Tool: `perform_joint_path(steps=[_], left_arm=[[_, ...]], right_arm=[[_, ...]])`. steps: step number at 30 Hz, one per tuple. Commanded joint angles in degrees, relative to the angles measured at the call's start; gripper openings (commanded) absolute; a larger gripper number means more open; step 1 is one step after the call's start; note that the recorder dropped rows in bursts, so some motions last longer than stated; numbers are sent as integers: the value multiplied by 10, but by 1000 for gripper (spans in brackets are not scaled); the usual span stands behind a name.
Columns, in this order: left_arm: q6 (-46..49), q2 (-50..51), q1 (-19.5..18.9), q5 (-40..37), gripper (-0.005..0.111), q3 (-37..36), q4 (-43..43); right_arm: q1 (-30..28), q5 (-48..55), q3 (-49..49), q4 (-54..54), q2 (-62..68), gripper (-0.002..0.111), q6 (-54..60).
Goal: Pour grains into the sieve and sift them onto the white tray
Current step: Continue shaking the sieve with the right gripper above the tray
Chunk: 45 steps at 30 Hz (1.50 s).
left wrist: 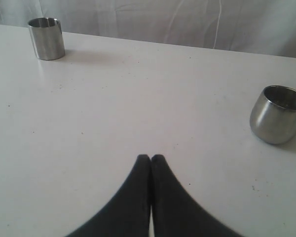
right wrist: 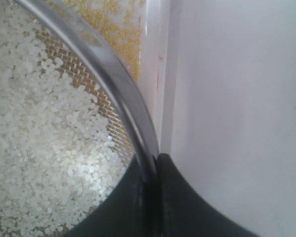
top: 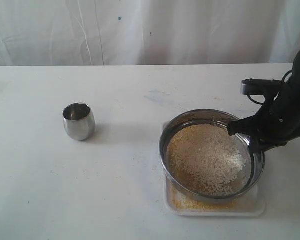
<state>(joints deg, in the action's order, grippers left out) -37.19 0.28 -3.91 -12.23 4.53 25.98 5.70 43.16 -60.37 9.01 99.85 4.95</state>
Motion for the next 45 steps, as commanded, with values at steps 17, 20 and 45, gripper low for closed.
perform_joint_path(steps=[17,20,45], left_arm=[[-1,-3,0,3,0,-1,3],[-1,-3,0,3,0,-1,3],[-1,-3,0,3,0,-1,3]], right_arm=[[-2,88,-146,16,10,0,3],[-15,152,-192,36,44,0,3],[1,130,-157,23,60,0,-26]])
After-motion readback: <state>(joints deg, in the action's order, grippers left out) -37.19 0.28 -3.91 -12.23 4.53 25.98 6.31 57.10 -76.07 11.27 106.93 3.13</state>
